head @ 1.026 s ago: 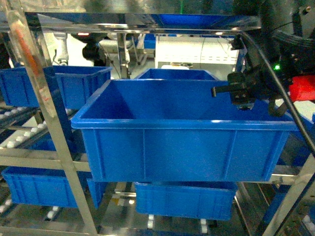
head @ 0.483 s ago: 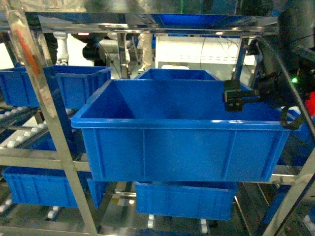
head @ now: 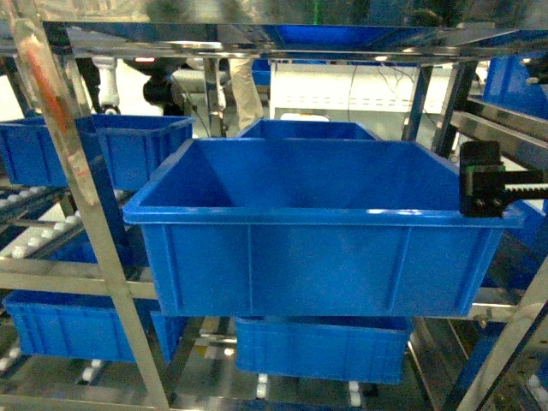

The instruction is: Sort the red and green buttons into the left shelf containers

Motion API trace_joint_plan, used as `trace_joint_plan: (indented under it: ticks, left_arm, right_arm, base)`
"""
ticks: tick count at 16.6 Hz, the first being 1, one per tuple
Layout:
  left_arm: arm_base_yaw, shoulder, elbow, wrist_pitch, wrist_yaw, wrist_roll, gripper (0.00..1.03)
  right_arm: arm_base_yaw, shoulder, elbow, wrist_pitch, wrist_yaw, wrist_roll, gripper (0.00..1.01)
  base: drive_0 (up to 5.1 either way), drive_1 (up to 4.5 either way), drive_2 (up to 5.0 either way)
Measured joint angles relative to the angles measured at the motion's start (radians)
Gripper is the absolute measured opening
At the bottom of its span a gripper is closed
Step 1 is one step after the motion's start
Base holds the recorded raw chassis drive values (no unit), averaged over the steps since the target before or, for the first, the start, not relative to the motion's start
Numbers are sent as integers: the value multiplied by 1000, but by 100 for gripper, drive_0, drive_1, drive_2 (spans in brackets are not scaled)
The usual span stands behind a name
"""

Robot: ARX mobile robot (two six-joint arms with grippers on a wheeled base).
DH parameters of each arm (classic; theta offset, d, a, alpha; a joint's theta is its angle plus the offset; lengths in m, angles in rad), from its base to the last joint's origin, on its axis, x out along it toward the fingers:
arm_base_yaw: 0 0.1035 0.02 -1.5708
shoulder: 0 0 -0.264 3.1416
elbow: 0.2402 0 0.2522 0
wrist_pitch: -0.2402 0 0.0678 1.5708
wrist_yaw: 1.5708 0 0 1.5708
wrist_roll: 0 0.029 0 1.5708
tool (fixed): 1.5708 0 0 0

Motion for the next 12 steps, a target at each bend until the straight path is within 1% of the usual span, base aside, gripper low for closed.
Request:
trace_joint_plan:
  ticks: [3, 6, 7, 10, 12]
  left_arm:
    - [0, 0, 0, 0, 0, 0, 28]
    - [0, 0, 0, 0, 0, 0, 28]
    - [0, 0, 0, 0, 0, 0, 28]
    - [0, 0, 0, 0, 0, 0, 28]
    - [0, 0, 0, 0, 0, 0, 28]
  right_arm:
    - [1, -50, -71, 29, -1, -1, 98]
    - [1, -104, -140, 29, 2, -2, 98]
    - [0, -129, -177, 34, 10, -8, 98]
    - [-12, -193, -251, 6, 10, -17, 98]
    - [-22, -220, -280, -2, 16, -22, 98]
  base:
    - [0, 0, 0]
    - [0, 0, 0]
    - [0, 0, 0]
    - [0, 0, 0]
    - [0, 0, 0]
